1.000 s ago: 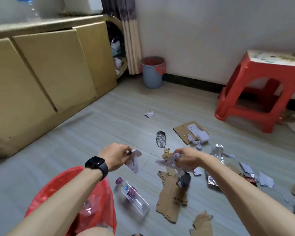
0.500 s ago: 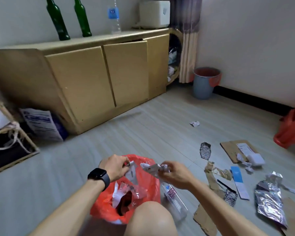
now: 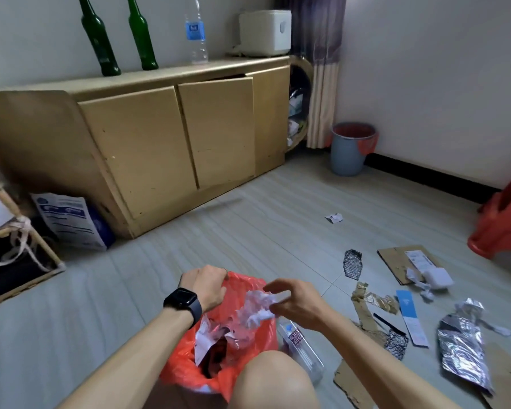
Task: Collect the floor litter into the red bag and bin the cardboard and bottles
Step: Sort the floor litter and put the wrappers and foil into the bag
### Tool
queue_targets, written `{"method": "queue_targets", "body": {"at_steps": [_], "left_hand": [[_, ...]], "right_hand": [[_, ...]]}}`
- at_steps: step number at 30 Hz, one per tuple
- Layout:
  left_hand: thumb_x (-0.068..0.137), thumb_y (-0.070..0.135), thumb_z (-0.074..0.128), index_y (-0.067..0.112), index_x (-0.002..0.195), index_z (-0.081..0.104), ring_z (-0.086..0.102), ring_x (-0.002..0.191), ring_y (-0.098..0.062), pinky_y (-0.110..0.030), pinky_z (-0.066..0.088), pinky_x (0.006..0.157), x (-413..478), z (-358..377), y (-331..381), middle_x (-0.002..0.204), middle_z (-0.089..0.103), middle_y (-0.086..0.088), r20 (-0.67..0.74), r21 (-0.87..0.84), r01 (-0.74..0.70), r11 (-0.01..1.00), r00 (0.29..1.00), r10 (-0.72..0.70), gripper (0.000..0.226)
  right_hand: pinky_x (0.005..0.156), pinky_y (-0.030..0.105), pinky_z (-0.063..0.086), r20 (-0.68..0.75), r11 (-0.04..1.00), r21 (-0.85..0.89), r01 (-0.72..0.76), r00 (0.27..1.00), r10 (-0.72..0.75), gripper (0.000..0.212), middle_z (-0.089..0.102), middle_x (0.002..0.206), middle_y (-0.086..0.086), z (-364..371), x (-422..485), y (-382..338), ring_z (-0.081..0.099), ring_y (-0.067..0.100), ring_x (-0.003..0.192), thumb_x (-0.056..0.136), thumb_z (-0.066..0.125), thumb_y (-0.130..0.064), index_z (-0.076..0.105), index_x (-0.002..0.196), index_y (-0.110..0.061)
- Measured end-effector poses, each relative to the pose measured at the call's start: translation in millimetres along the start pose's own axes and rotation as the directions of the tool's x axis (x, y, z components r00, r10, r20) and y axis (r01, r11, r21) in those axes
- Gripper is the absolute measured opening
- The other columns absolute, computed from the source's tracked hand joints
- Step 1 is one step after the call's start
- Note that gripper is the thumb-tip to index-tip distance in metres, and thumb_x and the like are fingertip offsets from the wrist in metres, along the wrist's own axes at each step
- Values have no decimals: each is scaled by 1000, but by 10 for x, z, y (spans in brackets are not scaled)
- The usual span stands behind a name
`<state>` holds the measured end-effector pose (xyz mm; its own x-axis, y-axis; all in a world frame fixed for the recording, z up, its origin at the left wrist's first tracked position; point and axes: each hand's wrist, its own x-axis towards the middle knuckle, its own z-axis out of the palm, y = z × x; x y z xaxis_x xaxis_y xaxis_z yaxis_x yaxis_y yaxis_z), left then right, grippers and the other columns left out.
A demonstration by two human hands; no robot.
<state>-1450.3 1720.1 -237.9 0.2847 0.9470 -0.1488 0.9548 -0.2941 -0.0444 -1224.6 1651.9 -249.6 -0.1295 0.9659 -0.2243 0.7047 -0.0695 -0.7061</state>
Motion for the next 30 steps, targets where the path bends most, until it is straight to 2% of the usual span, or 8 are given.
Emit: {"method": "queue_targets", "body": {"at_steps": [4, 9, 11, 14, 20, 27, 30], "left_hand": [[88, 42, 52, 38, 123, 61, 63, 115, -22, -36, 53, 92, 135, -134, 257, 121, 68, 7, 13, -28, -62, 998, 998, 63, 37], [88, 41, 54, 40, 124, 59, 62, 116, -19, -34, 51, 94, 389, -367, 963, 122, 67, 9, -14, -51, -228, 972, 974, 227, 36], [89, 42, 55, 40, 124, 60, 62, 115, -20, -34, 51, 93, 486, -458, 1353, 121, 67, 8, -22, -47, -313, 949, 950, 312, 35], [91, 41, 55, 40, 124, 59, 62, 113, -22, -35, 51, 91, 576, -526, 1965, 120, 67, 7, 2, -35, -433, 901, 901, 433, 34], [93, 31, 57, 33, 125, 61, 64, 107, -26, -36, 54, 86, 634, -139, 3060, 118, 67, 1, 94, -16, -585, 811, 806, 584, 33], [91, 22, 54, 29, 122, 60, 63, 107, -30, -41, 54, 87, 709, 1105, 3685, 121, 65, -4, 366, -79, -594, 801, 730, 577, 32], [89, 18, 53, 25, 121, 60, 60, 110, -31, -43, 54, 85, 816, 1522, 3787, 122, 63, -6, 436, -85, -586, 806, 705, 559, 34]], "right_hand": [[83, 20, 49, -55, 997, -80, 6, 998, -10, 36, 68, 124, -7, -288, -152, 121, 67, 11, 104, 89, 68, -20, 67, 124, -31], [96, 32, 49, -129, 929, -369, -22, 991, -27, 31, 62, 130, -7, -764, -509, 453, 58, 15, 116, 96, 59, -35, 62, 127, -36], [98, 38, 50, -136, 894, -443, -70, 991, 10, 31, 60, 131, -7, -976, -683, 667, 57, 18, 119, 97, 57, -36, 60, 128, -36], [96, 40, 52, -140, 849, -504, -159, 985, 102, 31, 60, 129, -5, -1289, -941, 1037, 57, 19, 118, 97, 55, -33, 60, 128, -36], [93, 34, 48, -202, 765, -503, -403, 915, 349, 35, 63, 126, -1, -1618, -1291, 1997, 57, 21, 117, 94, 58, -34, 60, 129, -34], [87, 33, 50, -136, 729, -405, -552, 825, 549, 35, 64, 127, 0, -1437, -1261, 3227, 59, 26, 117, 90, 55, -36, 60, 124, -35], [95, 35, 50, -76, 730, -353, -585, 796, 601, 42, 60, 135, 3, -1244, -1098, 3651, 56, 27, 123, 91, 54, -33, 56, 133, -32]]}}
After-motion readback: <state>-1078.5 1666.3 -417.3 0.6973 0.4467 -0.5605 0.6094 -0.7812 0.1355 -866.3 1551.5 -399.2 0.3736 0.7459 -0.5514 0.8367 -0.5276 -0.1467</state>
